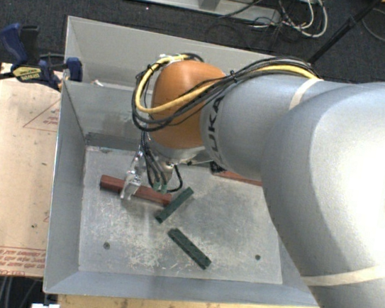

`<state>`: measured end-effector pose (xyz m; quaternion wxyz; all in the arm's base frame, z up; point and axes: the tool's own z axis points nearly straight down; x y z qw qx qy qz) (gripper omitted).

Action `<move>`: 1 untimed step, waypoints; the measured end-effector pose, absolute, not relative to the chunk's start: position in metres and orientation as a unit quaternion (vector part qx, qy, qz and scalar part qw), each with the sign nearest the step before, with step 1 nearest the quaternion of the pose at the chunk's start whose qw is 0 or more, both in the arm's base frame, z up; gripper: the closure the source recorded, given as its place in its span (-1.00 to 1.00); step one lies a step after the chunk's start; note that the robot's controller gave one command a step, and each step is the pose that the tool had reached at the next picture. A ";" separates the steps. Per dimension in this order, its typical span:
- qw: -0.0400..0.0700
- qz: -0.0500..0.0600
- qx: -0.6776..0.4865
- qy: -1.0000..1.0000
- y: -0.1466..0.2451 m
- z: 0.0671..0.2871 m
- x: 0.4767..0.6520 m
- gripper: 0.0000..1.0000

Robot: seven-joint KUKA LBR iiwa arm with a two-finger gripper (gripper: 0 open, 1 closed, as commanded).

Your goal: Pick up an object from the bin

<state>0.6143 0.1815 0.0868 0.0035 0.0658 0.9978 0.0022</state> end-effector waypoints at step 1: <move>0.002 0.001 0.066 0.998 0.182 0.092 0.614 1.00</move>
Offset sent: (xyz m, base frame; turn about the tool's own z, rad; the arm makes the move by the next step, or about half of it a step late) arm 0.0001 -0.0001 0.0014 0.0000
